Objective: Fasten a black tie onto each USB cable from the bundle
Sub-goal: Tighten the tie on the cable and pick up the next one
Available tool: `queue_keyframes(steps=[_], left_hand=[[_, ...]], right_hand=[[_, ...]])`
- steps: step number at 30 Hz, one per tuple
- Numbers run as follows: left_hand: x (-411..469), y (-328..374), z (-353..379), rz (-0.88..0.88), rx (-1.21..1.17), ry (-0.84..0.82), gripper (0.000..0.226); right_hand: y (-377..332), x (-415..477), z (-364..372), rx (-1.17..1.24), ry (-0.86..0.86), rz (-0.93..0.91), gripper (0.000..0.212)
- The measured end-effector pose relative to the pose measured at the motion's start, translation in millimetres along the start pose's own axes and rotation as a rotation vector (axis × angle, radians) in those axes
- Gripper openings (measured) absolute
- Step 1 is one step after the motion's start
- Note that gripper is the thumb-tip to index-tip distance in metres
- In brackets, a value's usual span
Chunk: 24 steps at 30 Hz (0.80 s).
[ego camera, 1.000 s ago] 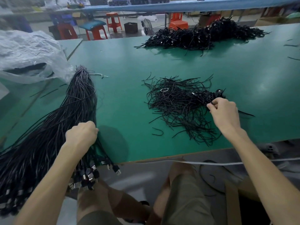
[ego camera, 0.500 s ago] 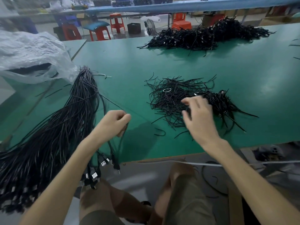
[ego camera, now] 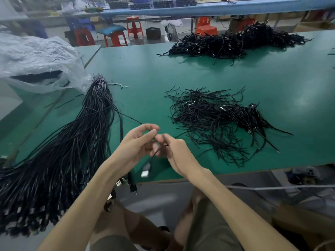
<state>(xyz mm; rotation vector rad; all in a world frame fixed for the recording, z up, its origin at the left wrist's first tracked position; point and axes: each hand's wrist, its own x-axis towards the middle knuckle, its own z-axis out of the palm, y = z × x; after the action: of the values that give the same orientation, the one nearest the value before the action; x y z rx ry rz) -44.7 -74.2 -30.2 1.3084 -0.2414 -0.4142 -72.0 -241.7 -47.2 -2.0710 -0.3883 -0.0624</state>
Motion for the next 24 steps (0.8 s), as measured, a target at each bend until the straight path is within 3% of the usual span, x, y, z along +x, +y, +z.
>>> queue_keyframes(steps=[2,4,11,15,21,24], left_hand=[[-2.5,1.0,-2.3,0.087,-0.07,-0.073,0.037],[-3.5,1.3,-1.9,0.17,-0.014,-0.114,0.054],[-5.3,3.2,7.7,0.275,0.19,0.03,0.034],[-5.9,2.0,14.7,0.314,0.397,0.025,0.066],[0.6,6.1,24.2,0.32,0.567,0.06,0.023],[0.7,18.1,27.9,0.293,0.393,0.123,0.039]], right_hand=[[-5.5,1.9,8.2,0.162,0.181,0.137,0.029],[-8.8,4.2,13.4,0.203,0.233,0.215,0.03],[-10.0,6.6,33.3,-0.022,0.215,0.282,0.021],[-7.5,18.4,31.3,-0.025,0.248,0.374,0.024],[-4.5,22.0,39.2,-0.137,0.161,0.403,0.015],[-5.2,21.6,44.5,-0.286,0.169,0.377,0.021]])
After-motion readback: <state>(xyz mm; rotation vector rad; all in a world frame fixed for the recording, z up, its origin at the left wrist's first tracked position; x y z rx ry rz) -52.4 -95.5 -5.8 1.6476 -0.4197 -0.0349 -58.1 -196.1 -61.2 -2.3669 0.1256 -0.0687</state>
